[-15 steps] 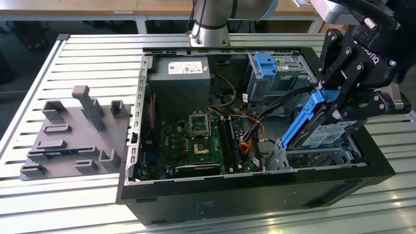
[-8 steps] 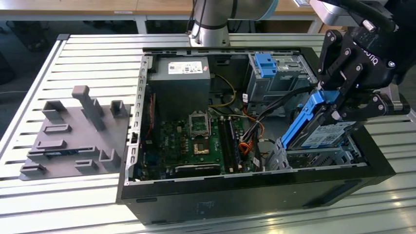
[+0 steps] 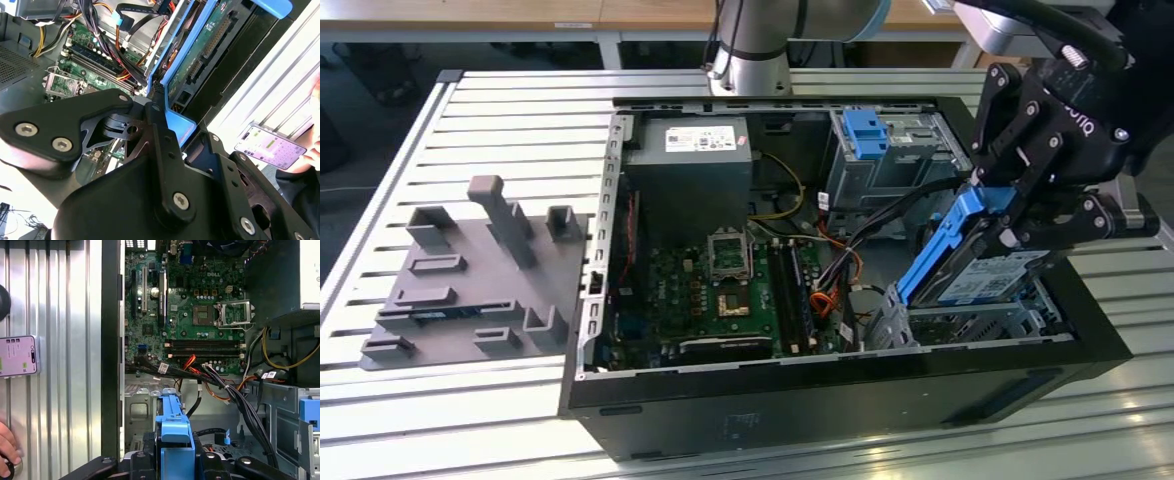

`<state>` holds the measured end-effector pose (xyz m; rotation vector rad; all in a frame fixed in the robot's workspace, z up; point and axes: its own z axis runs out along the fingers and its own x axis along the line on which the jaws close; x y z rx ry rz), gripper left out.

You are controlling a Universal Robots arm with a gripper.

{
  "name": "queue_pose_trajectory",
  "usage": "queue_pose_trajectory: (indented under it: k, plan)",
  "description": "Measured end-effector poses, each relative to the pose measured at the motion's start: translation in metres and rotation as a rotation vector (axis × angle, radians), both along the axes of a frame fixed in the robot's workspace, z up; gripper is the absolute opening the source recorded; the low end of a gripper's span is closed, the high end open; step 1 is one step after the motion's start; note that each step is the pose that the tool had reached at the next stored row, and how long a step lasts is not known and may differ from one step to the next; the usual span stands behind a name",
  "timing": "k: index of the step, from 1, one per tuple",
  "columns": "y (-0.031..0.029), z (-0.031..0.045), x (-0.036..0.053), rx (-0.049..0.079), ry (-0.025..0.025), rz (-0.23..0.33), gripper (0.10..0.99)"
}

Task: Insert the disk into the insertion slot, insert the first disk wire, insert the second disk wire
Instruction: 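Insert the disk into the insertion slot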

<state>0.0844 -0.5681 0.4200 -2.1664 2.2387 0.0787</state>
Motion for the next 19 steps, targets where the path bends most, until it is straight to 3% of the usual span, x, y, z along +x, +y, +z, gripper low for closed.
queue_pose_trajectory:
  k: [19]
  plan:
    - [0.0, -0.0068, 0.0, 0.0, 0.0001, 0.0, 0.365]
